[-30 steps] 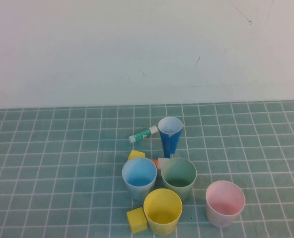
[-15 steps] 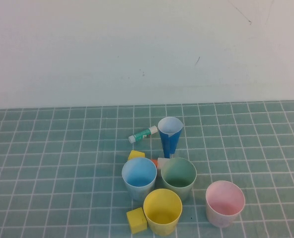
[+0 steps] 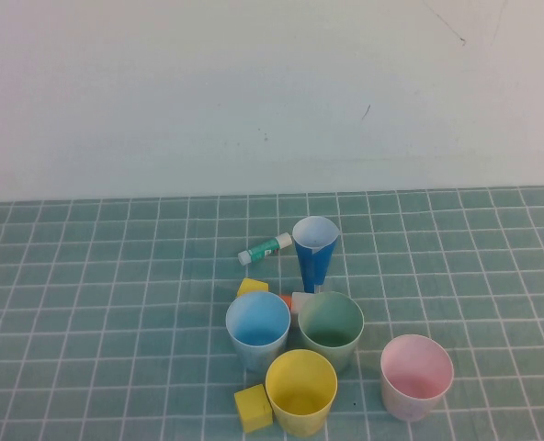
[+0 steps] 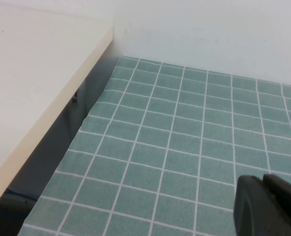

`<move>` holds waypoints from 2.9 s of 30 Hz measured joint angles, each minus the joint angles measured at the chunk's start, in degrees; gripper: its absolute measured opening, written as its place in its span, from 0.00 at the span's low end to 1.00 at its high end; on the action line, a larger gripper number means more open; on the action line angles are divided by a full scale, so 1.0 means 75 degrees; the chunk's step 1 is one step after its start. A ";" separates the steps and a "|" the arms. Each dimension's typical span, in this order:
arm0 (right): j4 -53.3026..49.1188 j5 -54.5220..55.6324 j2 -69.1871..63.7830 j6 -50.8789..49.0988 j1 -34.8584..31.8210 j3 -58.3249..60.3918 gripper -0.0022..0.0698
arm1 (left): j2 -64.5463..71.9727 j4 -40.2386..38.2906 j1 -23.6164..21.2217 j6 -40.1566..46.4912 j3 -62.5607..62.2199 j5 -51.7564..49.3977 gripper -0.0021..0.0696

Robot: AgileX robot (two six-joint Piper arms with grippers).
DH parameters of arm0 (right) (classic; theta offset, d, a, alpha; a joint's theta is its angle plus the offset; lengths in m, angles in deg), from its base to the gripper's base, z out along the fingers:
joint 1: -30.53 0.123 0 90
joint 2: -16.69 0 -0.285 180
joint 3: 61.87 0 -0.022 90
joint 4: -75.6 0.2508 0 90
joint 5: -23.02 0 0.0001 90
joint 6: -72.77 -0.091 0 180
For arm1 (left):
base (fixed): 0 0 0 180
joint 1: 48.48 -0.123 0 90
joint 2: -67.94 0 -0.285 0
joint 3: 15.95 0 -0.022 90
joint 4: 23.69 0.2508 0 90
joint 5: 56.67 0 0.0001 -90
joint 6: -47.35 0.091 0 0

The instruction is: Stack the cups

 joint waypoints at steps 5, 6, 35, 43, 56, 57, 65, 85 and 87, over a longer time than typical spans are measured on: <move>0.0000 0.0000 0.0000 0.0000 0.0000 0.0000 0.03 | 0.0000 0.0000 0.0000 0.0000 0.0000 0.0000 0.03; 0.0000 0.0000 0.0000 0.0000 0.0000 0.0000 0.03 | 0.0000 0.0000 0.0000 0.0000 0.0000 0.0000 0.03; 0.1475 0.0029 0.0000 0.0000 0.0000 0.0000 0.03 | 0.0000 -0.4185 0.0000 -0.1025 0.0025 0.1273 0.03; 0.5444 0.0013 0.0000 -0.0039 0.0000 0.0015 0.03 | 0.0000 -0.6983 0.0000 -0.1486 0.0025 0.2236 0.03; 0.5914 0.0688 0.0000 0.0147 0.0000 0.0015 0.03 | 0.0000 -0.6994 0.0000 -0.0334 0.0025 0.1975 0.03; 0.5920 0.0702 0.0000 0.0309 0.0000 0.0015 0.03 | 0.0000 -0.6915 0.0000 -0.0094 0.0025 0.1784 0.03; 0.5933 0.0390 0.0000 0.0895 0.0000 0.0015 0.03 | 0.1370 -0.5273 0.0000 0.2870 -0.2533 -0.1049 0.03; 0.5933 0.0143 0.0000 0.0962 0.0000 0.0015 0.03 | 0.8161 -0.3432 0.1761 0.4773 -0.6701 -0.3463 0.03; 0.5933 0.0143 0.0000 0.0966 0.0000 0.0015 0.03 | 0.8632 -0.2970 0.2221 0.4419 -0.6941 -0.3480 0.03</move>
